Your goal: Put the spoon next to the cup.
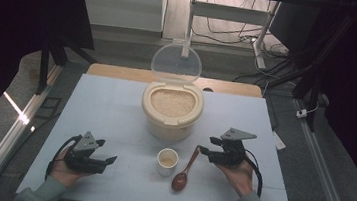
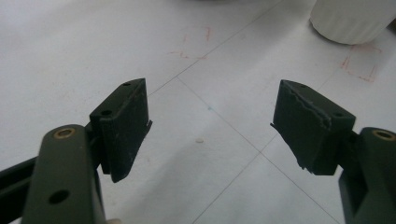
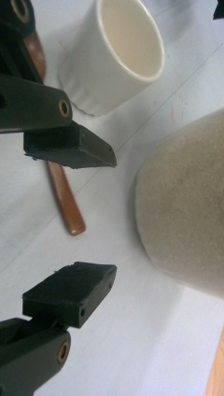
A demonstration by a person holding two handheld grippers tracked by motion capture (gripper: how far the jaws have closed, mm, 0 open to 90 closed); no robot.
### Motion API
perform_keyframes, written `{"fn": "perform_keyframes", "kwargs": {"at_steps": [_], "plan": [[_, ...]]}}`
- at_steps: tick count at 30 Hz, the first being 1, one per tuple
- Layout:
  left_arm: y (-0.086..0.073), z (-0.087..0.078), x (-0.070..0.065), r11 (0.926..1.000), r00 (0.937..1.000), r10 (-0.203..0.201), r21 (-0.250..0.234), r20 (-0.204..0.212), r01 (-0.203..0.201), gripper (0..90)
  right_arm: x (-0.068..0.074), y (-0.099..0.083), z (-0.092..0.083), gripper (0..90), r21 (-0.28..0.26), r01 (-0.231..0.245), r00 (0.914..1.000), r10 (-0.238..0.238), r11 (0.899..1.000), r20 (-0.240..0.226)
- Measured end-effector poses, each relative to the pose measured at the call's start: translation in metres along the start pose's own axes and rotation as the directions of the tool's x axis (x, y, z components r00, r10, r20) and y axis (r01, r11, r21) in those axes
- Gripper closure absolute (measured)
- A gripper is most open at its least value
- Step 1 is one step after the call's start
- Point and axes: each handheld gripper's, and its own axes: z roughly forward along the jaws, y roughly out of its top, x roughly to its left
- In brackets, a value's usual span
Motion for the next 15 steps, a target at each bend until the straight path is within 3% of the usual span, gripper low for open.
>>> {"fn": "perform_keyframes", "kwargs": {"at_steps": [5, 15], "plan": [[0.000, 0.000, 0.000, 1.0000, 1.0000, -0.002, -0.004, -0.003, 0.002, 26.1, 0.000, -0.014, -0.014, 41.8, -0.013, 0.020, 0.9998, -0.020, 1.000, 0.005], [0.000, -0.001, 0.000, 0.9999, 1.0000, -0.003, -0.010, -0.007, 0.003, 25.8, -0.006, -0.040, -0.041, 41.8, -0.038, 0.006, 0.9998, -0.005, 0.999, 0.018]]}}
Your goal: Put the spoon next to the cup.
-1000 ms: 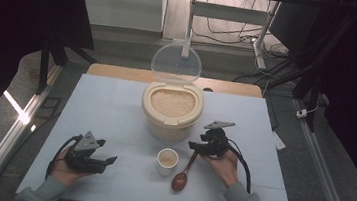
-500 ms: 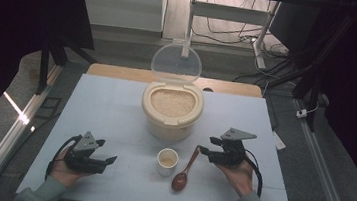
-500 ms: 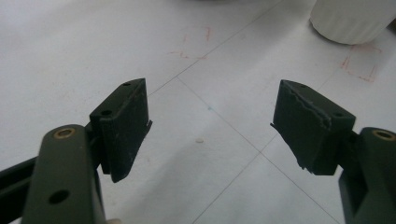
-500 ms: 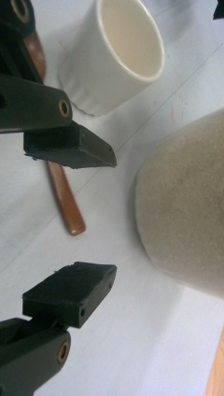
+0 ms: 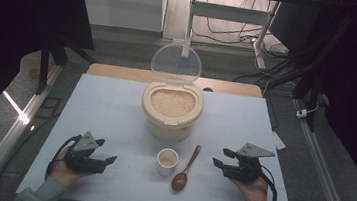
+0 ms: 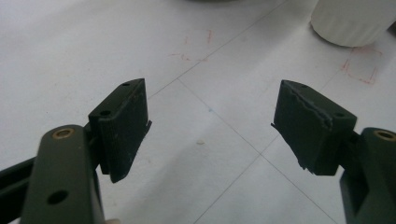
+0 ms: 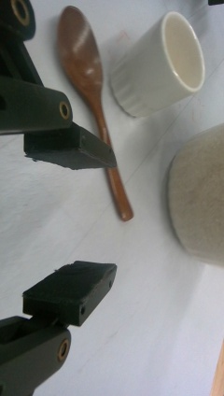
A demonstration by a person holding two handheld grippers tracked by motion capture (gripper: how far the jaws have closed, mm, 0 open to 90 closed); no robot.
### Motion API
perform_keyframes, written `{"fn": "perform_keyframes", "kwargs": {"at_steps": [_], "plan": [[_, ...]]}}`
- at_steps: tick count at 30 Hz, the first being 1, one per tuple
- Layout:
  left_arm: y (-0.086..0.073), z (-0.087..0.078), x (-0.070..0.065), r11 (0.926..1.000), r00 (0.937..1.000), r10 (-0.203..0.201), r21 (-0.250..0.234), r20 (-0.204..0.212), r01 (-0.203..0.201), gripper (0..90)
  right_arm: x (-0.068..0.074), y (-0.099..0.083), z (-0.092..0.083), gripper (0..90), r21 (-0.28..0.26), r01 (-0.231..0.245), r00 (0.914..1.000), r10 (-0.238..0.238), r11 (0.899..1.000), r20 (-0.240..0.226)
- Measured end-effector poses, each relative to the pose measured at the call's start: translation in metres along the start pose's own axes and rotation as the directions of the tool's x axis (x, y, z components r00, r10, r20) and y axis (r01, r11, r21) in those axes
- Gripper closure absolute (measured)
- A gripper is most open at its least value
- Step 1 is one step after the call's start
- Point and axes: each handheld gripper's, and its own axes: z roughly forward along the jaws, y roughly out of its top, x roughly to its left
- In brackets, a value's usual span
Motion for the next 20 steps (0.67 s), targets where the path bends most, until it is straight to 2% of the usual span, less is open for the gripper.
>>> {"fn": "perform_keyframes", "kwargs": {"at_steps": [6, 14, 20], "plan": [[0.000, 0.000, 0.000, 1.0000, 1.0000, 0.003, 0.000, 0.000, -0.003, 25.8, -0.004, -0.011, -0.011, 42.3, -0.016, -0.001, 0.9999, 0.001, 1.000, -0.013], [0.000, -0.001, 0.001, 0.9999, 1.0000, -0.001, -0.010, -0.002, 0.000, 25.7, -0.004, -0.012, -0.008, 42.9, -0.016, 0.012, 0.9999, -0.012, 1.000, 0.003], [0.000, -0.001, 0.001, 1.0000, 1.0000, 0.001, -0.010, 0.000, -0.001, 25.4, -0.003, -0.013, -0.007, 42.8, 0.005, 0.031, 0.9995, -0.031, 1.000, 0.012]]}}
